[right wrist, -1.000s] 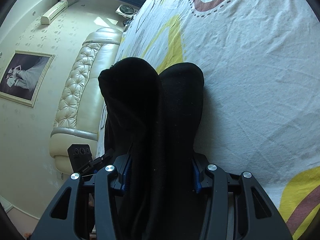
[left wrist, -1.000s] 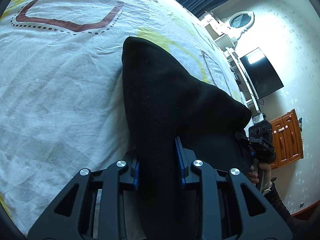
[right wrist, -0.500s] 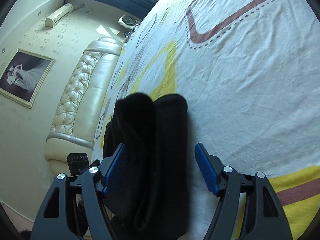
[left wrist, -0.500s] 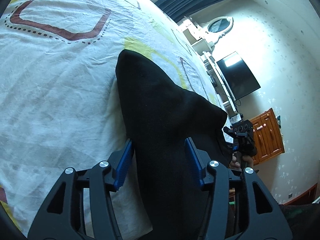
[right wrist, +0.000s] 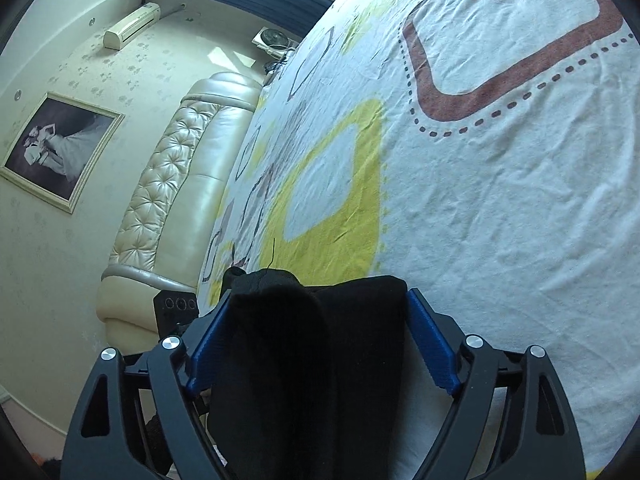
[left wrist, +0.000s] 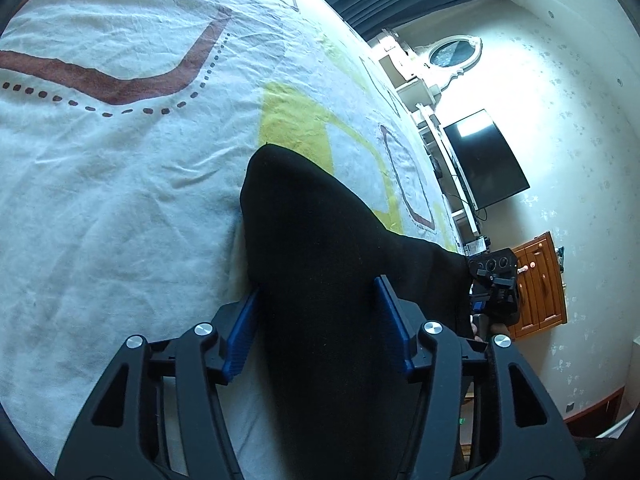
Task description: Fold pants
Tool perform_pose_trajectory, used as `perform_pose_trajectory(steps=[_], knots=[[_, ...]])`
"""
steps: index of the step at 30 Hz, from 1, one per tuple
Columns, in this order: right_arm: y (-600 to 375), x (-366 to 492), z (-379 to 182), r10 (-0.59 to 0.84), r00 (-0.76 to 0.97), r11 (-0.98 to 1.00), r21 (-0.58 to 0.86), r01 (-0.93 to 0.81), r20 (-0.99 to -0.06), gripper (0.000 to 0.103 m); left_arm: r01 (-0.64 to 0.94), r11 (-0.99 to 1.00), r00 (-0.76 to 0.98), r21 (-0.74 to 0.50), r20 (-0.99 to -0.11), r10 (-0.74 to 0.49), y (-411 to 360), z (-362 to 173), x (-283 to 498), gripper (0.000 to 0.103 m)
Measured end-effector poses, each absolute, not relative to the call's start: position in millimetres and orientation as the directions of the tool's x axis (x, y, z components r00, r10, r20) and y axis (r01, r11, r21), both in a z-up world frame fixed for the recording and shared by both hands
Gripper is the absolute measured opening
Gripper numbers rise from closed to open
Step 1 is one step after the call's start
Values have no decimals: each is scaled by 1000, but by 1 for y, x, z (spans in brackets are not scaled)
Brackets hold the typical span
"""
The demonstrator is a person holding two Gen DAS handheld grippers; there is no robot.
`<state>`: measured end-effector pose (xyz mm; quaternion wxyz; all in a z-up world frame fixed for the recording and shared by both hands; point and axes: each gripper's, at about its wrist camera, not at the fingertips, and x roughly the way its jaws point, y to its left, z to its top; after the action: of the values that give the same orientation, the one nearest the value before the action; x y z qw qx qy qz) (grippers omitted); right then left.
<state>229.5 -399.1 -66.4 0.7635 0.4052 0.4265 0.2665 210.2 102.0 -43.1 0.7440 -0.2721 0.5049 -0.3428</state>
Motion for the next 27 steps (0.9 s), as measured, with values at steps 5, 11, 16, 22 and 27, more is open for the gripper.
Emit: perform_pose_trajectory(steps=[5,11,16,22,27], knots=[[-396,216,-66,780,446,529,844,-92,-440,83,247,559,262,-792,-500,-825,117,-44,200,55],[-381,227,-64,744,460,583,807,-93,-484,86,241,460,246,-855,-405,-881,124,-48,209,55],[-383,244,-72,750,484,529,848,-31,-450,87,224,476,246,-850,-423,-872,131,-55,211,55],[-380,251,-74,769,433,528,849,-15,-470,84,175,499,265,-849,-448,-854,124,-58,229,55],[-388,246,-87,765,435,515,857,29,-474,48,193,584,271,-789,-529,-804,103,-54,237,52]])
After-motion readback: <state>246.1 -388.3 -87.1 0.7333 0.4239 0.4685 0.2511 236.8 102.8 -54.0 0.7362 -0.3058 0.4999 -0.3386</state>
